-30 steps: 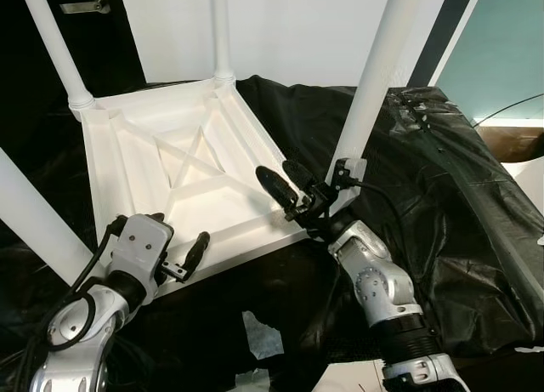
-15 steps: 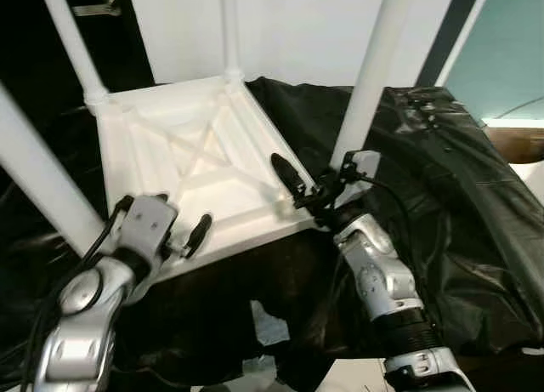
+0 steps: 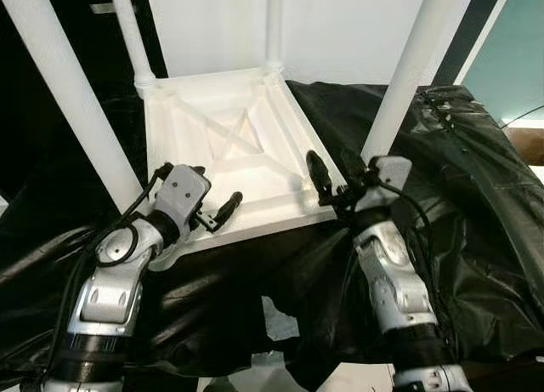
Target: Building children table
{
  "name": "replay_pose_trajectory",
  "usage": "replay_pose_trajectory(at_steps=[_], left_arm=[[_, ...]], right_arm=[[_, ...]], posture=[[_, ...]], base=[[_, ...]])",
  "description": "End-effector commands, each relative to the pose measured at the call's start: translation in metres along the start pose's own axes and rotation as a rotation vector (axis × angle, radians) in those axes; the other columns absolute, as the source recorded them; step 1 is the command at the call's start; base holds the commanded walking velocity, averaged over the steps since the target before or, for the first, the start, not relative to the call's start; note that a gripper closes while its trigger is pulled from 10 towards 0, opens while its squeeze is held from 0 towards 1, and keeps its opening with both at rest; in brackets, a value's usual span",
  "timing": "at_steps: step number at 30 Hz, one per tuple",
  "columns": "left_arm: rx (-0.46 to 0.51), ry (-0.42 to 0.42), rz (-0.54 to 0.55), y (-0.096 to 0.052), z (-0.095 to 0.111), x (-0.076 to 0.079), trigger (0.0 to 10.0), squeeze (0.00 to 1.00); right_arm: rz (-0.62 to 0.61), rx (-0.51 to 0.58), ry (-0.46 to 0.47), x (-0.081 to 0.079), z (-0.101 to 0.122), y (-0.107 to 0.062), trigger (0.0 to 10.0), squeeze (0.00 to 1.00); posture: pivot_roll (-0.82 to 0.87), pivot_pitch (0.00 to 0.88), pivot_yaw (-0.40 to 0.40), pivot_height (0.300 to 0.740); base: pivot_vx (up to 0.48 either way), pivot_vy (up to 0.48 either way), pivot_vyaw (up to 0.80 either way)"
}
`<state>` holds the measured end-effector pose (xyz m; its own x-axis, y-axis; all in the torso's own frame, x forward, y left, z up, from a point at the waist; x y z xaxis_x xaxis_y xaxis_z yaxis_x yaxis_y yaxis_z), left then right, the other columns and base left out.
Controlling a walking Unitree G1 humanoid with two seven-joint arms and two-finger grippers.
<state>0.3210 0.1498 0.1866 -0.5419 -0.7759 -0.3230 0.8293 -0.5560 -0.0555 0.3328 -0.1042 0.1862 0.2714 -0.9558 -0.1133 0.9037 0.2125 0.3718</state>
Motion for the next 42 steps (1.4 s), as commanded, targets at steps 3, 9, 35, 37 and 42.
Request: replay_pose_trajectory(at_steps=[3, 9, 35, 37, 42], left_arm=[[-0.008, 0.011, 0.001, 0.001, -0.003, -0.006, 10.0, 0.0], [-0.008, 0.013, 0.007, 0.002, -0.005, -0.009, 10.0, 0.0], [0.009, -0.013, 0.018, -0.003, -0.01, -0.001, 10.0, 0.0], [0.01, -0.015, 0.016, -0.004, -0.011, 0.0, 10.0, 0.0], [0.007, -0.02, 0.017, -0.005, -0.012, 0.0, 10.0, 0.0]], right_arm=[[-0.032, 0.012, -0.02, 0.006, 0.003, -0.007, 10.0, 0.0], [-0.021, -0.016, 0.039, 0.003, -0.005, -0.002, 10.0, 0.0], [0.111, -0.056, 0.307, 0.01, -0.009, 0.066, 10.0, 0.0], [0.109, -0.048, 0.314, 0.012, -0.008, 0.068, 10.0, 0.0], [0.059, -0.018, 0.308, 0.024, -0.004, 0.072, 10.0, 0.0]], posture=[[0.2, 0.044, -0.03, 0.74], [0.2, 0.042, -0.034, 0.74], [0.22, 0.059, -0.042, 0.74], [0.22, 0.059, -0.042, 0.74], [0.21, 0.063, -0.042, 0.74]], base=[[0.0, 0.0, 0.0], [0.0, 0.0, 0.0], [0.0, 0.0, 0.0], [0.0, 0.0, 0.0], [0.0, 0.0, 0.0]])
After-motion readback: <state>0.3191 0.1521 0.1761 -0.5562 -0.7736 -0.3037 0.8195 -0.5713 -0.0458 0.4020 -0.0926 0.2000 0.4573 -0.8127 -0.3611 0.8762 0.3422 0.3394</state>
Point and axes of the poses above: a point about 5 cm out from each wrist's last joint towards the gripper, its own y axis pointing out of the wrist towards the gripper, its own z axis along the axis of the wrist's last joint, x = y × z, the point moved 3 cm from there along y, pointing out of the wrist towards the gripper, and after that the axes turned 7 degrees about -y, right-handed, at the moved point
